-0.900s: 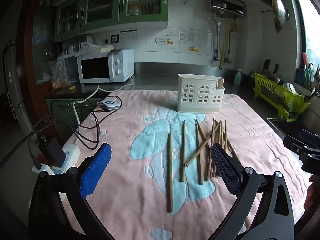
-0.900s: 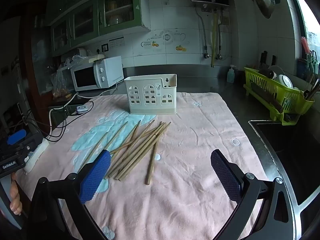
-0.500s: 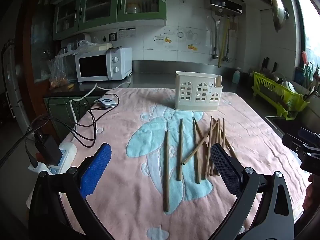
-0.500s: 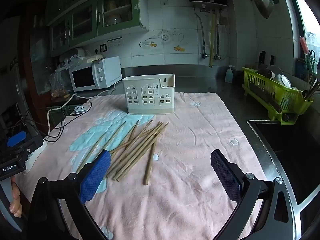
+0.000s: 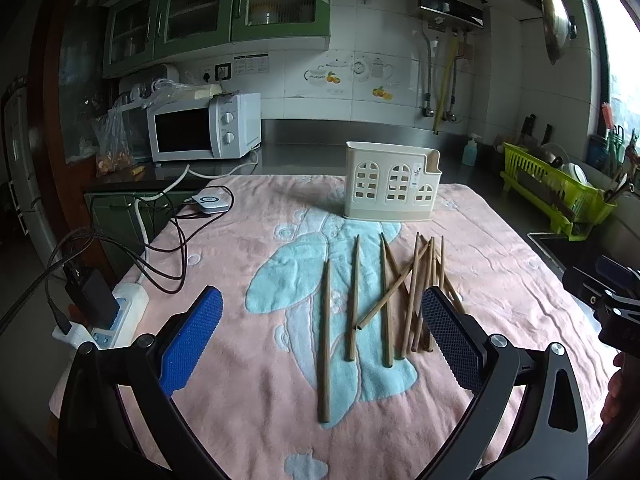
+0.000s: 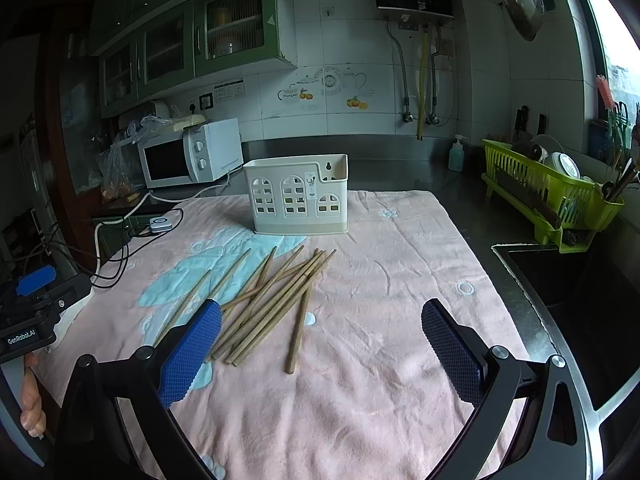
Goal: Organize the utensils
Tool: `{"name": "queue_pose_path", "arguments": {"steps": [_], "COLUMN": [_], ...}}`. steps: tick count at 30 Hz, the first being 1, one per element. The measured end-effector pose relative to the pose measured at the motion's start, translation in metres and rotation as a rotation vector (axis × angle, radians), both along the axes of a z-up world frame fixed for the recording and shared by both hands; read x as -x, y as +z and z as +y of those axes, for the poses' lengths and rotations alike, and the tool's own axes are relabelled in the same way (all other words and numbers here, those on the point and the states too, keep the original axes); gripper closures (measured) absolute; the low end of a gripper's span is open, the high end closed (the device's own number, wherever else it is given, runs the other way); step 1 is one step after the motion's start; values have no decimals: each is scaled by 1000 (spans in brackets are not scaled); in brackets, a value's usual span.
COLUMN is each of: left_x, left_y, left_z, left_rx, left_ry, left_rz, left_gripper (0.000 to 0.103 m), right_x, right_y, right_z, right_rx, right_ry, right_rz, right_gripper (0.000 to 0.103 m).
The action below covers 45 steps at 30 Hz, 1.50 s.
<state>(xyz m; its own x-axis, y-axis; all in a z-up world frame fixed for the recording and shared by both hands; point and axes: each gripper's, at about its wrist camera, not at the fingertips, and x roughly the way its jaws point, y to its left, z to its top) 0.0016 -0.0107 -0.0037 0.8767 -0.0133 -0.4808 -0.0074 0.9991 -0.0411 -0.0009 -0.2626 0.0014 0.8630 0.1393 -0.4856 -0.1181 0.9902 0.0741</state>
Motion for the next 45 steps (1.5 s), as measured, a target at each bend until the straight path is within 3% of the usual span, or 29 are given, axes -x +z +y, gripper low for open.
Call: {"name": "queue_pose_path", "arguments": {"steps": [45], "left_x": [-3], "left_y": [3], "left_z": [-2], "left_rx": [-21], "left_ry": [16], "left_rz": [-6], "left_gripper": [5], "right_x": [0], "right_y": [-5], "right_z": [3], "right_rx": [-6], "right_ry": [6], "right_rz": [6], "right_gripper": [6]}}
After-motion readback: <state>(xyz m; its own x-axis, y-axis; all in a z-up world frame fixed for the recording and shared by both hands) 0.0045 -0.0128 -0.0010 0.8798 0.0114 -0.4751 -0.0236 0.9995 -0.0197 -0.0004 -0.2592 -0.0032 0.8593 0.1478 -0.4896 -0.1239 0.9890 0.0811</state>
